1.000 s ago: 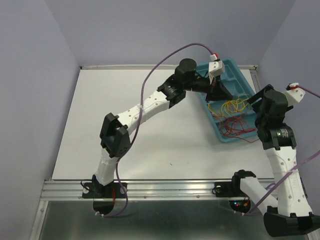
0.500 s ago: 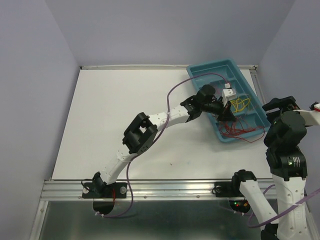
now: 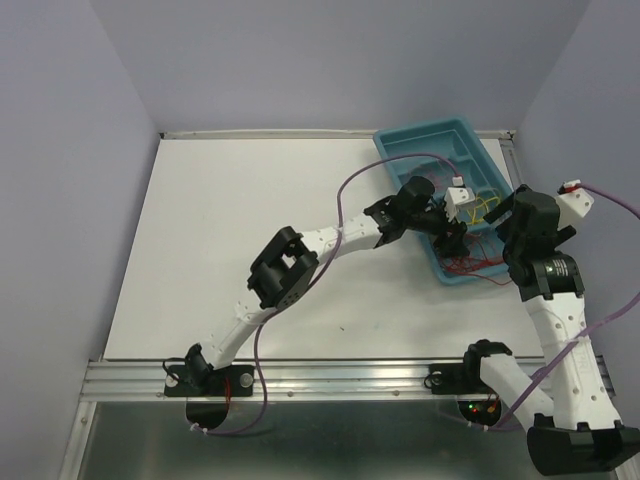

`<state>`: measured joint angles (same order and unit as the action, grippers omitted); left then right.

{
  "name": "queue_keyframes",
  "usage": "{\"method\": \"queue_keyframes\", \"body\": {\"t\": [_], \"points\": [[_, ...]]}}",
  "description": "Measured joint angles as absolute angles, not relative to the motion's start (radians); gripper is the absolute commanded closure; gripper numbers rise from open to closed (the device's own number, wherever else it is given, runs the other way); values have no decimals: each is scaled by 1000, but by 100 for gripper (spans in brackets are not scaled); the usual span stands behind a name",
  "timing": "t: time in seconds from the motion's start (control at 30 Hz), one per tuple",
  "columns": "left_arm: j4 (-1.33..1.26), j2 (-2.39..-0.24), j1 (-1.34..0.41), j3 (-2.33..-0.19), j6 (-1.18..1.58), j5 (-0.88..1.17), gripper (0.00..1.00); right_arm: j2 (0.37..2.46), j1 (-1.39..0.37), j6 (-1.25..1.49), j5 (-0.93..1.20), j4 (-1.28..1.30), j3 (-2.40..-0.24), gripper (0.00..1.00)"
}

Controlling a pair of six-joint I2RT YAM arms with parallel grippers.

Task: Untangle the cables
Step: Place the cable in the bin, then adjust the cable in the bin.

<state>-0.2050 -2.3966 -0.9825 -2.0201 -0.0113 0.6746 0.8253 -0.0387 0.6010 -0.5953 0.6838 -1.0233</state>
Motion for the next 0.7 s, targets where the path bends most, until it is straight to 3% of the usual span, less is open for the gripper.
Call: {"method": "queue_keyframes", "body": {"t": [0.1, 0.17, 0.5, 0.7], "points": [[-195, -2370, -982, -2015, -20, 671, 18, 817, -39, 626, -580, 698, -959, 10], [-192, -2337, -982, -2003, -24, 670, 17, 812, -38, 652, -564, 720, -923, 2], [-254, -2207, -983, -1898, -15, 698, 19, 731, -12, 854, -585, 785, -823, 5], [-265, -2188, -987, -1760, -23, 689, 20, 817, 91, 860, -548, 776, -823, 8]]}}
